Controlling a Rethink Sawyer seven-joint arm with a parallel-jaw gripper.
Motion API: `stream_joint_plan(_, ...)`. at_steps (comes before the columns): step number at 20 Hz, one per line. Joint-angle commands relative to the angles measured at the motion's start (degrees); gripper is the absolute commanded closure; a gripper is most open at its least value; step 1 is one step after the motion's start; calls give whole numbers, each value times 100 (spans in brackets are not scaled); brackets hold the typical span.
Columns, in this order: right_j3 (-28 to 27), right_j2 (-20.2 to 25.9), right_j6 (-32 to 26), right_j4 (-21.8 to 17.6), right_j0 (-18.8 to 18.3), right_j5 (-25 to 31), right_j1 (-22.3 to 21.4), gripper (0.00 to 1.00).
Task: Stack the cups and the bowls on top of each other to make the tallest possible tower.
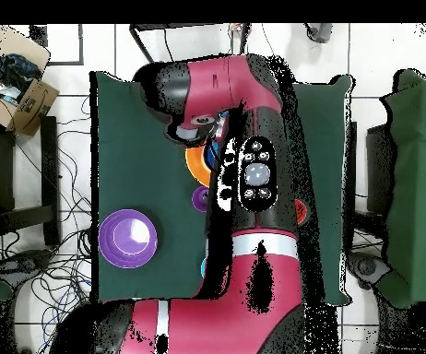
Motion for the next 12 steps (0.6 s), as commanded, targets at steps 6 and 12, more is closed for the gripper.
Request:
stream_joint_plan(6, 700, 108, 428, 167, 159, -488, 209, 100)
stream_joint_plan(12, 734, -4, 491, 166, 231, -457, 249, 100)
